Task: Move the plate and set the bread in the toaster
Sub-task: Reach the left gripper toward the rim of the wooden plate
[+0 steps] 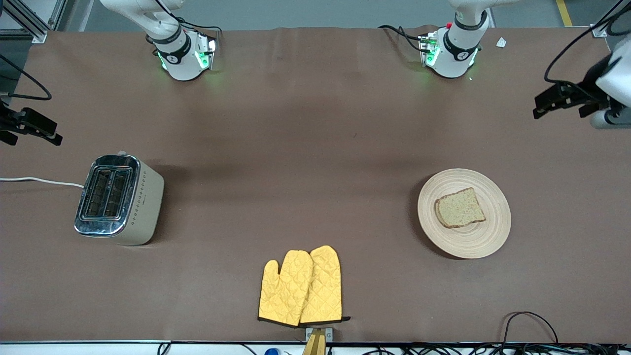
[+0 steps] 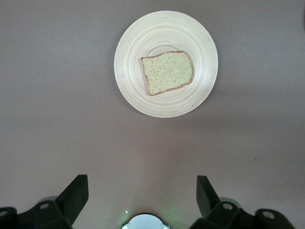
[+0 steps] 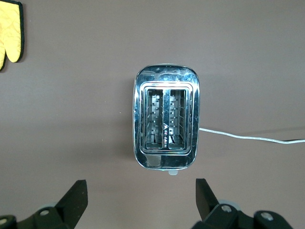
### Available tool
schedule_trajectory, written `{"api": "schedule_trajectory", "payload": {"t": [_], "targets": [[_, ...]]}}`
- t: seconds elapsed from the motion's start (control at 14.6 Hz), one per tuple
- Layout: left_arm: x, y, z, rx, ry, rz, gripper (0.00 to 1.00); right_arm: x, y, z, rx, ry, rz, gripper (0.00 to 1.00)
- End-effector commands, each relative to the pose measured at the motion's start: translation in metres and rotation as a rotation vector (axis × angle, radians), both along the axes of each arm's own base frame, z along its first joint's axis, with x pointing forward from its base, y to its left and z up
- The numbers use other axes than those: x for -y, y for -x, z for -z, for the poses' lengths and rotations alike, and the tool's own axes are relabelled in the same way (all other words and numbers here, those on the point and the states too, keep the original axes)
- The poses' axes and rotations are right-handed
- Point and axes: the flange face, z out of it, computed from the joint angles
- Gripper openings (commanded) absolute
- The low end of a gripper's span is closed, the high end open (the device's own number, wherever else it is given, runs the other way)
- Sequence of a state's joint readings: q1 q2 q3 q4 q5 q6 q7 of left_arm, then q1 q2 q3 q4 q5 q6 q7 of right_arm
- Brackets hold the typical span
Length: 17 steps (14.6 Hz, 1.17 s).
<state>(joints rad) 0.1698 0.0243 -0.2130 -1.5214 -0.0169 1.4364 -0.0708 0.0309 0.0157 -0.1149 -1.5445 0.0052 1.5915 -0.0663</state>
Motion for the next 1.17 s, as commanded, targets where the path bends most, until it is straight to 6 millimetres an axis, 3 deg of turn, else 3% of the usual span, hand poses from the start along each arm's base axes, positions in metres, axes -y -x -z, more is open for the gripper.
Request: {"api": "schedule_trajectory", "payload": {"t": [0.0,0.34,0.48,0.69,0.75,1.1], "targets": [[-0.036,-0.039,0.038,-0.021,0.128,-0.060,1.00,-0.001,0.007,0.000,0.006,-0.013,0.011,1.00],[-0.122,-0.087,0.133,0.000,0.311,-0.162,1.00,-0.001,0.008,0.000,0.002,-0.013,0.011,1.00],[-0.139,-0.100,0.178,-0.005,0.377,-0.184,1.00,0.000,0.008,-0.001,0.003,-0.013,0.013,1.00],[-0.174,-0.109,0.238,-0.001,0.439,-0.154,1.00,0.000,0.008,0.000,0.000,-0.014,0.013,1.00],[-0.194,-0.109,0.261,0.008,0.461,-0.150,1.00,0.000,0.008,0.000,0.000,-0.014,0.013,1.00],[-0.221,-0.109,0.349,0.040,0.616,-0.094,0.96,0.000,0.008,-0.001,0.002,-0.015,0.013,1.00]]}}
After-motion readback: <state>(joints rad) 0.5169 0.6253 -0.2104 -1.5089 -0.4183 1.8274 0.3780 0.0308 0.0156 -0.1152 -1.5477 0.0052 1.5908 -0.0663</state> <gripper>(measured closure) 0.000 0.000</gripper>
